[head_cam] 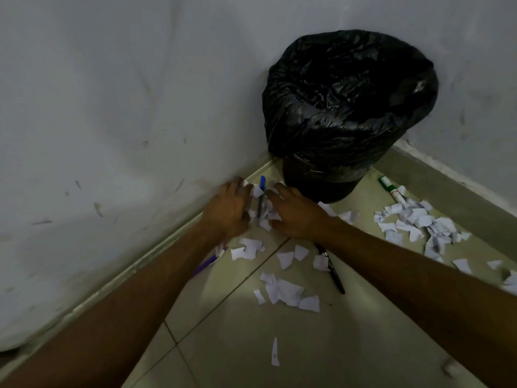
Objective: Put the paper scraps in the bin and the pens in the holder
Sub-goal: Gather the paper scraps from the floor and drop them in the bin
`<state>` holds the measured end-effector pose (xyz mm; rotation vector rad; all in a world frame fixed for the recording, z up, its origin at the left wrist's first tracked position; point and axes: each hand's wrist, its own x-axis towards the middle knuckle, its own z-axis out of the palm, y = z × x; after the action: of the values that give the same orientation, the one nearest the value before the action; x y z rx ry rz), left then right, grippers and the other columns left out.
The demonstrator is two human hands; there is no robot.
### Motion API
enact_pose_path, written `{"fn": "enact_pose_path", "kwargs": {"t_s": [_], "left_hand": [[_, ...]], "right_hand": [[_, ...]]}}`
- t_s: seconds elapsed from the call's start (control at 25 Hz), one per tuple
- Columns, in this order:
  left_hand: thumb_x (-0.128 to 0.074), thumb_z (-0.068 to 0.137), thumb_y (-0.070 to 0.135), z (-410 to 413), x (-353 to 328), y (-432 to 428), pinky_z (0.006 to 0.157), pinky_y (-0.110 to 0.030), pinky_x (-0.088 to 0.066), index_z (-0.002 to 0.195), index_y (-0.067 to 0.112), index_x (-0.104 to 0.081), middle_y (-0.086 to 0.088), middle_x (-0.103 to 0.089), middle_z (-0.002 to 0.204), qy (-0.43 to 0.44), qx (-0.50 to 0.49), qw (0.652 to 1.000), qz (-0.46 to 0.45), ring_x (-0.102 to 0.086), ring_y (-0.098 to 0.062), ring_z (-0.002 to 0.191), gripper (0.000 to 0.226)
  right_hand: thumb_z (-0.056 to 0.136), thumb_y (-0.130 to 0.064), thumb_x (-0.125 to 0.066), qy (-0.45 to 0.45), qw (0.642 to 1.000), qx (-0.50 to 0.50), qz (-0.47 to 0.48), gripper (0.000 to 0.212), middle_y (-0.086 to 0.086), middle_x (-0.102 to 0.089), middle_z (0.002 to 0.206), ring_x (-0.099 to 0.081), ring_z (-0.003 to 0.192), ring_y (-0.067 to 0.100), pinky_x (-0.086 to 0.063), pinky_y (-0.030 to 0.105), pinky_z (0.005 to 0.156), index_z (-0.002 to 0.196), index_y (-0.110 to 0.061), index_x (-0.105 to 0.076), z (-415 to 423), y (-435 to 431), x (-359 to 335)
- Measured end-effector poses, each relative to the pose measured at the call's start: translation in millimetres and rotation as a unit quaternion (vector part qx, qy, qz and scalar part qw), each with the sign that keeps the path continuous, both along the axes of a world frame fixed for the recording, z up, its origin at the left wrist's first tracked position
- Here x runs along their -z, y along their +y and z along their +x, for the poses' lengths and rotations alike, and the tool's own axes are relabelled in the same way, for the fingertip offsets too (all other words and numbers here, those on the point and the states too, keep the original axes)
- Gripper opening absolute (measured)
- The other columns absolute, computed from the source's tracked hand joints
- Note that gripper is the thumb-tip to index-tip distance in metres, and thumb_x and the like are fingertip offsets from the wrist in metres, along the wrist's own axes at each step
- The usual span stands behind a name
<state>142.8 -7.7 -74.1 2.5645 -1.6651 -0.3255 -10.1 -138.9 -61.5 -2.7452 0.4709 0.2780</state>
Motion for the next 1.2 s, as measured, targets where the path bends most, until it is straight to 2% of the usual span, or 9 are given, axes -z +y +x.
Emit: {"fn": "enact_pose_path", "kwargs": {"t_s": [0.24,0.36,0.44,0.52,0.64,0.72,0.92,1.08,1.2], "left_hand": [[-0.060,0.079,0.020,-41.2,2.2,37.1,0.076,-0.043,-0.050,0.128,0.008,-0.052,-0.017,-0.048,0.126,0.017,0.017,0.998,0.058,-0.050,-0.036,0.105,0.051],[-0.061,0.082,0.025,-81.8,-2.6,68.0,0.080,-0.046,-0.053,0.138,0.011,-0.046,-0.016,-0.044,0.136,0.036,0.023,0.997,0.057,-0.048,-0.034,0.112,0.059],[-0.060,0.085,0.027,-104.6,-4.8,84.4,0.084,-0.043,-0.053,0.141,0.014,-0.042,-0.013,-0.038,0.143,0.036,0.035,0.996,0.074,-0.045,-0.031,0.120,0.061],[-0.058,0.088,0.027,-124.7,-11.3,100.5,0.087,-0.040,-0.052,0.142,0.018,-0.041,-0.009,-0.036,0.146,0.070,0.035,0.995,0.066,-0.042,-0.026,0.124,0.058],[-0.058,0.089,0.033,-131.5,-17.3,112.5,0.096,-0.039,-0.048,0.146,0.021,-0.036,-0.009,-0.032,0.152,0.104,0.002,0.995,0.006,-0.037,-0.027,0.133,0.063],[-0.058,0.086,0.052,-130.9,-16.4,112.3,0.102,-0.042,-0.043,0.150,0.025,-0.029,-0.009,-0.024,0.157,0.112,-0.009,0.994,0.012,-0.029,-0.028,0.139,0.075],[-0.063,0.069,0.073,-146.2,-14.1,113.3,0.093,-0.040,-0.049,0.141,0.025,-0.042,-0.003,-0.044,0.137,0.118,0.046,0.992,-0.017,-0.045,-0.021,0.121,0.089],[-0.063,0.055,0.085,-154.8,-8.4,118.5,0.112,-0.043,-0.030,0.153,0.034,-0.011,-0.006,-0.011,0.160,0.094,0.053,0.990,0.087,-0.017,-0.025,0.144,0.122],[-0.069,0.061,0.076,-163.1,1.6,121.7,0.114,-0.042,-0.028,0.153,0.032,-0.012,-0.007,-0.007,0.162,0.068,0.069,0.990,0.103,-0.016,-0.027,0.146,0.117]], "right_hand": [[0.089,-0.022,-0.062,0.048,0.996,-0.057,-0.053,0.046,0.014,-0.044,0.134,-0.046,0.120,0.033,-0.045,0.044,0.097,0.132,-0.015,-0.050,-47.0,31.2,7.9],[0.085,-0.021,-0.065,0.039,0.992,-0.114,-0.044,0.045,0.016,-0.048,0.130,-0.050,0.111,0.035,-0.045,0.050,0.095,0.128,-0.010,-0.054,-94.8,60.2,11.8],[0.086,-0.019,-0.064,0.037,0.991,-0.128,-0.012,0.041,0.017,-0.052,0.124,-0.054,0.106,0.036,-0.050,0.048,0.082,0.125,-0.009,-0.057,-112.9,70.5,13.9],[0.090,-0.022,-0.058,0.033,0.994,-0.100,0.035,0.041,0.015,-0.049,0.128,-0.051,0.112,0.034,-0.049,0.044,0.084,0.130,-0.012,-0.055,-128.4,77.6,3.8],[0.088,-0.048,-0.061,0.018,0.998,0.021,0.058,0.067,0.006,-0.033,0.146,-0.033,0.133,0.026,-0.050,0.043,0.093,0.146,-0.026,-0.037,-147.2,80.5,-7.8],[0.079,-0.058,-0.067,0.070,0.996,0.018,0.060,0.086,0.005,-0.025,0.151,-0.026,0.138,0.028,-0.048,0.046,0.098,0.150,-0.032,-0.026,-156.3,85.5,-10.7],[0.076,-0.059,-0.070,0.040,0.998,-0.032,0.025,0.086,0.007,-0.029,0.148,-0.030,0.137,0.028,-0.052,0.044,0.092,0.147,-0.030,-0.031,-163.7,97.2,-10.4],[0.070,-0.071,-0.067,0.067,0.998,0.000,0.009,0.110,0.010,0.001,0.163,-0.003,0.149,0.034,-0.043,0.052,0.102,0.154,-0.031,-0.009,-157.6,90.5,-8.3],[0.070,-0.069,-0.069,0.112,0.993,-0.029,-0.005,0.112,0.016,-0.002,0.162,-0.009,0.148,0.036,-0.037,0.051,0.109,0.155,-0.027,-0.009,-154.3,91.2,1.4]]}}
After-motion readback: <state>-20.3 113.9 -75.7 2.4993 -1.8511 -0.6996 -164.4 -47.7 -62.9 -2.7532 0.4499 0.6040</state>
